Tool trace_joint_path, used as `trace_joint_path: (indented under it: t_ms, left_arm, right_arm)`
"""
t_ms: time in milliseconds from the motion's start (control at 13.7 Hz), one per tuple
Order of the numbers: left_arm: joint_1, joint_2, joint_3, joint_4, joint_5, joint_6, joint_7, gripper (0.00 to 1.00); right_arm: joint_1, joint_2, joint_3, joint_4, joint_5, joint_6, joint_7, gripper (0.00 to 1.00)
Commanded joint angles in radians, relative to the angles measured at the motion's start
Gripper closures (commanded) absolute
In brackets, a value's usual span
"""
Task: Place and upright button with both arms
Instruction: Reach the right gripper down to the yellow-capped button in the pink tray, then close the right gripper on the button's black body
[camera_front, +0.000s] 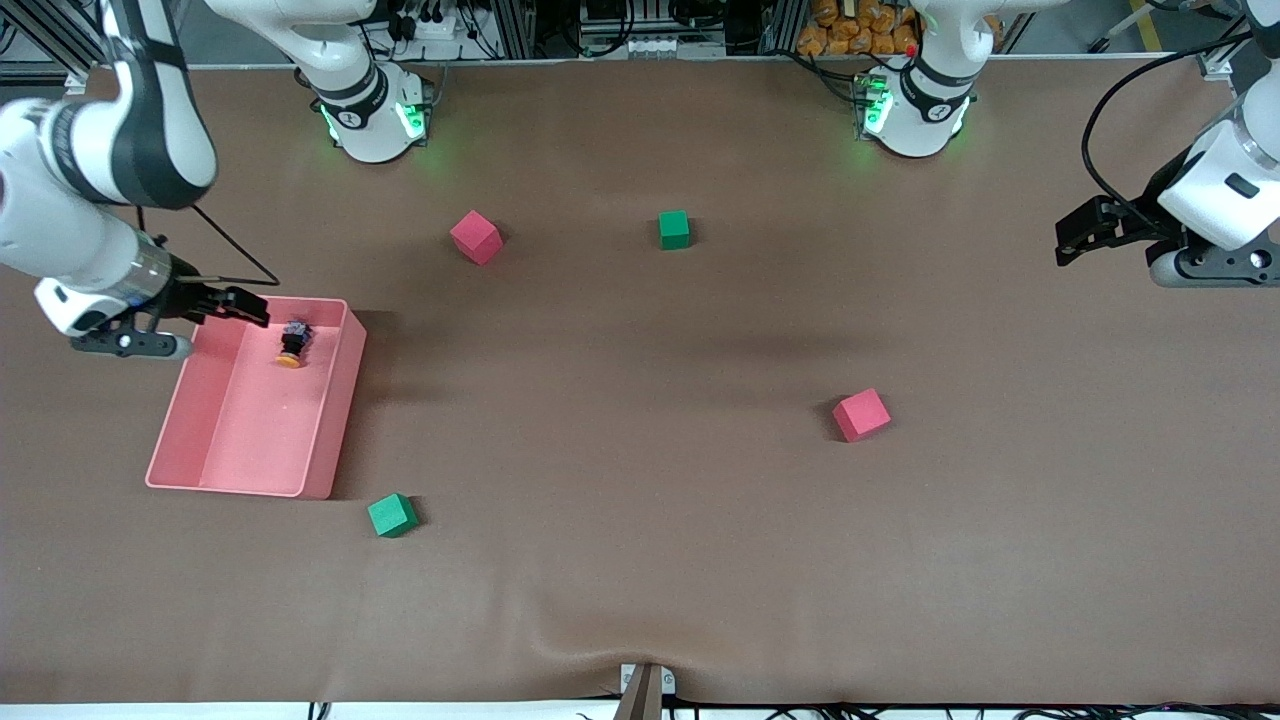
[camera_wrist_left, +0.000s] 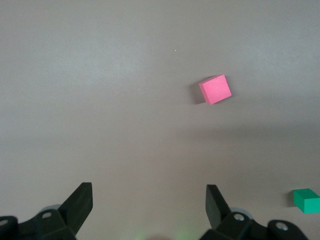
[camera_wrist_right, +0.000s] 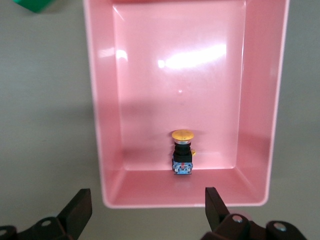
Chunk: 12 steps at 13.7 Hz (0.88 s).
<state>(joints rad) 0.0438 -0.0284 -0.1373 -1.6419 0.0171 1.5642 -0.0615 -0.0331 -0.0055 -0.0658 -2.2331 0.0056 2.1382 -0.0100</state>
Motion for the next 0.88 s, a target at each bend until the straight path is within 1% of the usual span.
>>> trace_joint_path:
  t_ms: [0,220,366,659,806]
  left_arm:
    - [-0.001,0.027,-0.001,0.040,0.006,-0.024,0.019,0.00]
    - [0.004,0.027,-0.001,0.039,0.006,-0.026,0.022,0.00]
    - [0.004,0.027,-0.001,0.039,0.006,-0.026,0.020,0.00]
    - [0.010,0.025,-0.001,0.043,0.006,-0.026,0.020,0.00]
    - [0.011,0.027,-0.001,0.047,0.006,-0.026,0.022,0.00]
  right_arm:
    - [-0.043,0.060,0.008,-0.071,-0.007,0.116,-0.002,0.00]
    - [-0.065,0.169,0.008,-0.072,-0.007,0.152,-0.031,0.00]
    - [-0.080,0.215,0.008,-0.082,-0.007,0.184,-0.066,0.00]
    - [-0.140,0.324,0.011,-0.126,-0.007,0.363,-0.159,0.00]
    - [-0.140,0.340,0.011,-0.146,-0.003,0.402,-0.159,0.00]
